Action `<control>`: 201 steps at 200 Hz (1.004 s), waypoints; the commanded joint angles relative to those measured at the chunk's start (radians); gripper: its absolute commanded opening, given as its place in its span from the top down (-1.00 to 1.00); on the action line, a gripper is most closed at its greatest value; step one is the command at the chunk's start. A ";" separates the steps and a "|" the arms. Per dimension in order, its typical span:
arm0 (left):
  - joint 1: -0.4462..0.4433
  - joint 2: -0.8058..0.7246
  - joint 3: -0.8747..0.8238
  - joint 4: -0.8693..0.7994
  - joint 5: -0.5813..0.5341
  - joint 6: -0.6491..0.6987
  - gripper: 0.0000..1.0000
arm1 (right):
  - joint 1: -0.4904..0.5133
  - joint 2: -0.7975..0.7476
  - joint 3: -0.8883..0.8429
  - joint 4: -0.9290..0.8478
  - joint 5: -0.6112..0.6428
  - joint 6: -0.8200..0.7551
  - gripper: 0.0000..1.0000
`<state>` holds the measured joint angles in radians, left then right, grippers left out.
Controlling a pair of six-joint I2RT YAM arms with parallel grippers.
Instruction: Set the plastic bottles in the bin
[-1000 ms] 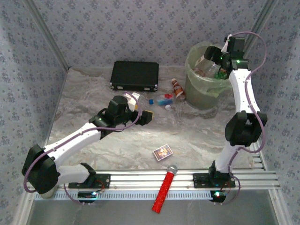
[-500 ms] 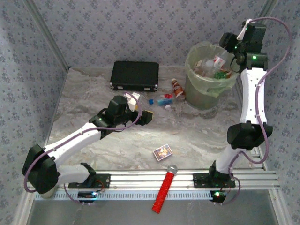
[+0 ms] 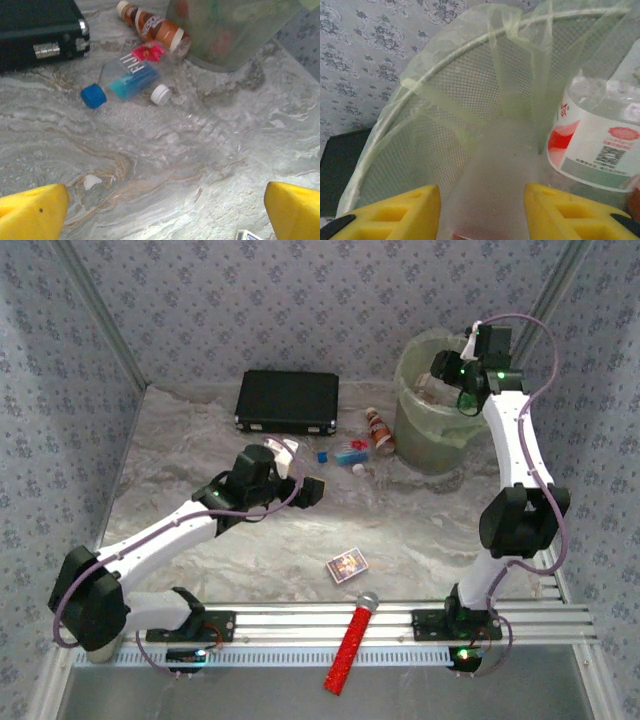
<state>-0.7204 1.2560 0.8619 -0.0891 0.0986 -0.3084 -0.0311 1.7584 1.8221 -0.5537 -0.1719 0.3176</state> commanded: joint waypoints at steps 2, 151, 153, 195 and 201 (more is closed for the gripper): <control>-0.004 0.037 0.066 -0.053 -0.024 -0.002 -1.00 | -0.003 -0.051 -0.038 0.019 -0.023 0.008 0.03; 0.133 0.484 0.487 -0.181 0.203 0.308 -0.95 | -0.074 -0.299 -0.044 -0.273 -0.287 -0.111 -0.44; 0.136 0.494 0.497 -0.187 0.206 0.315 -0.95 | -0.074 -0.307 -0.053 -0.276 -0.296 -0.113 -0.44; 0.163 0.684 0.688 -0.279 0.239 0.442 -0.93 | -0.075 -0.466 -0.215 -0.331 -0.401 -0.127 -0.44; 0.164 0.705 0.706 -0.283 0.240 0.454 -0.93 | -0.075 -0.489 -0.237 -0.336 -0.407 -0.125 -0.44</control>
<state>-0.5587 1.8915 1.4780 -0.2996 0.2768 0.0319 -0.1028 1.3666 1.6485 -0.8291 -0.4801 0.2180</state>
